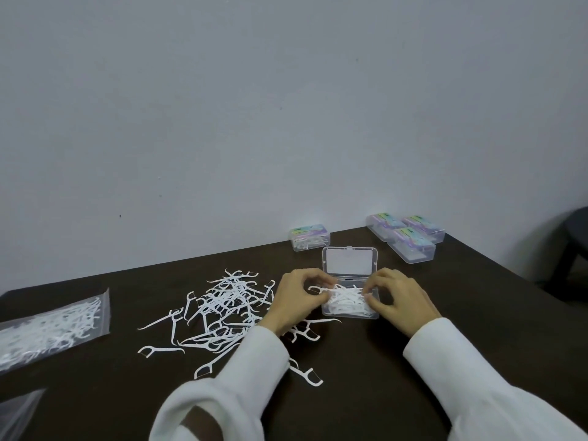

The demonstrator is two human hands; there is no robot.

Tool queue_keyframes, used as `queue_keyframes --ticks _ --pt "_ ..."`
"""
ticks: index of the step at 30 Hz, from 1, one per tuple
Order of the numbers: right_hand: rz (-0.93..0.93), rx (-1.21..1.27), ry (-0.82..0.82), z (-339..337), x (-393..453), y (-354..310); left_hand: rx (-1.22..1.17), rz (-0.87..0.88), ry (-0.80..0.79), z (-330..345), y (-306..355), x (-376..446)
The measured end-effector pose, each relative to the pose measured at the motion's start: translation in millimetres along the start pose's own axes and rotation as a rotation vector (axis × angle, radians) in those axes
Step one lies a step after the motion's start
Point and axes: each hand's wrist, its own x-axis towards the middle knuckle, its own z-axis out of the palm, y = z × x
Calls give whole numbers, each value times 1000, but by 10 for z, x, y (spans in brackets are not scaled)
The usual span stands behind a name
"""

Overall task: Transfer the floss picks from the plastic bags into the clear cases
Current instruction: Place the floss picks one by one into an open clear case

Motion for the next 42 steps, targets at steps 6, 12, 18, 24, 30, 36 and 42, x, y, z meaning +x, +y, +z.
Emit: queue_keyframes --ticks 6,12,18,24,30,36,42 --pt "1 -30 -3 7 0 -11 -32 15 52 41 23 8" --pt "7 -67 -21 36 11 -16 -94 21 105 126 75 7" --pt "32 -104 -7 13 1 -17 -54 20 40 204 70 -4" --pt "57 -97 11 -8 -7 -53 -123 12 -16 164 24 -7" --pt "71 -68 36 5 -4 -60 -203 -17 -54 147 30 -9" --pt "26 -80 70 -21 -24 -79 -134 25 -71 158 -1 6" --pt "-42 -122 96 -5 -39 -88 -51 55 -127 185 19 12"
